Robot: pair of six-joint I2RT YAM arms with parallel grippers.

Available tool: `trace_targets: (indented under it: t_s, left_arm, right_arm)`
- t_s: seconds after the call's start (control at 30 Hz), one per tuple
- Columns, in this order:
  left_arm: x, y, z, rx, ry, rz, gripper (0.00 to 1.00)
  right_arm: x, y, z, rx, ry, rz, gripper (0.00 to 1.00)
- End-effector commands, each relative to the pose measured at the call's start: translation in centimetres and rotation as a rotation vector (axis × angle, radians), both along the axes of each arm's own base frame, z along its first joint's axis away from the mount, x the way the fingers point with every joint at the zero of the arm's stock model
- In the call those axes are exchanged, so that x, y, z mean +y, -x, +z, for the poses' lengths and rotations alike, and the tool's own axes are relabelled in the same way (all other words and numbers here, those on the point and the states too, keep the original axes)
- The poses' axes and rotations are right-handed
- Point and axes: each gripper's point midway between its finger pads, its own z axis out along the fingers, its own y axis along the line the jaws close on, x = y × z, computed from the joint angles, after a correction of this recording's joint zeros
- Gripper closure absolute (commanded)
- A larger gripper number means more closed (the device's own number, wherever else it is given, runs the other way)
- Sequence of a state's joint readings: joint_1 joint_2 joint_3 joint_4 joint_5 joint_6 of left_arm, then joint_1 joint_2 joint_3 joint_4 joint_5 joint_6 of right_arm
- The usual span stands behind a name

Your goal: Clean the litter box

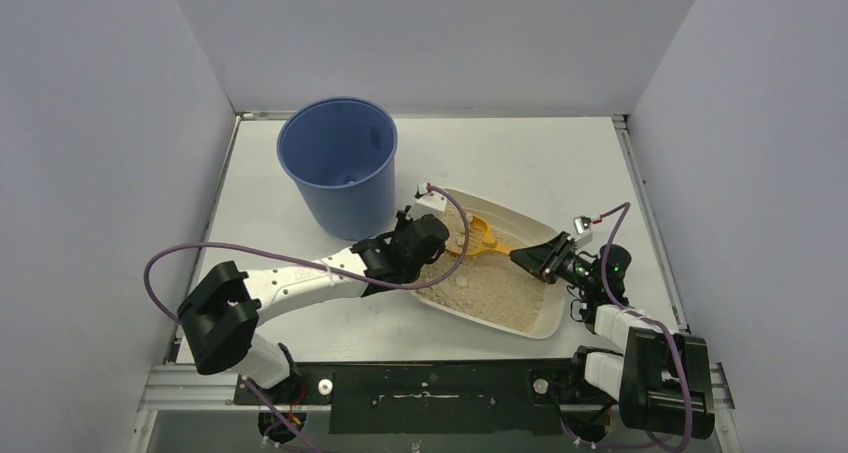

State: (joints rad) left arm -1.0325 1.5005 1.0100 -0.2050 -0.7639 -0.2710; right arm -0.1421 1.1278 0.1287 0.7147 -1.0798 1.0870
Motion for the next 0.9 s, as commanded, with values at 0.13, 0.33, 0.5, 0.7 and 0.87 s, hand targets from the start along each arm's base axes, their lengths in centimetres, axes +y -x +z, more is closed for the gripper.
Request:
trace_targets:
  t_s: [0.13,0.33,0.5,0.7,0.87]
  left_arm:
    - [-0.9,-1.6,0.4,-0.047,0.118,0.107,1.00]
    - [-0.3,-1.8,-1.2,-0.018,0.112,0.141,1.00]
    - [0.7,-1.8,-2.3,-0.002,0.100,0.171,0.91]
    - [1.9,-1.7,-4.4,0.041,0.092,0.195,0.80]
    - [2.3,-1.4,-5.4,0.065,0.097,0.201,0.71]
  right_arm:
    - [0.4,0.6,2.5,-0.097,-0.023,0.036,1.00]
    - [0.5,1.2,1.9,-0.072,-0.018,0.043,1.00]
    - [0.3,1.4,1.4,-0.053,-0.013,0.035,1.00]
    - [-0.1,1.1,1.7,-0.047,-0.021,0.012,1.00]
    - [-0.5,0.7,2.4,-0.060,-0.032,-0.019,1.00]
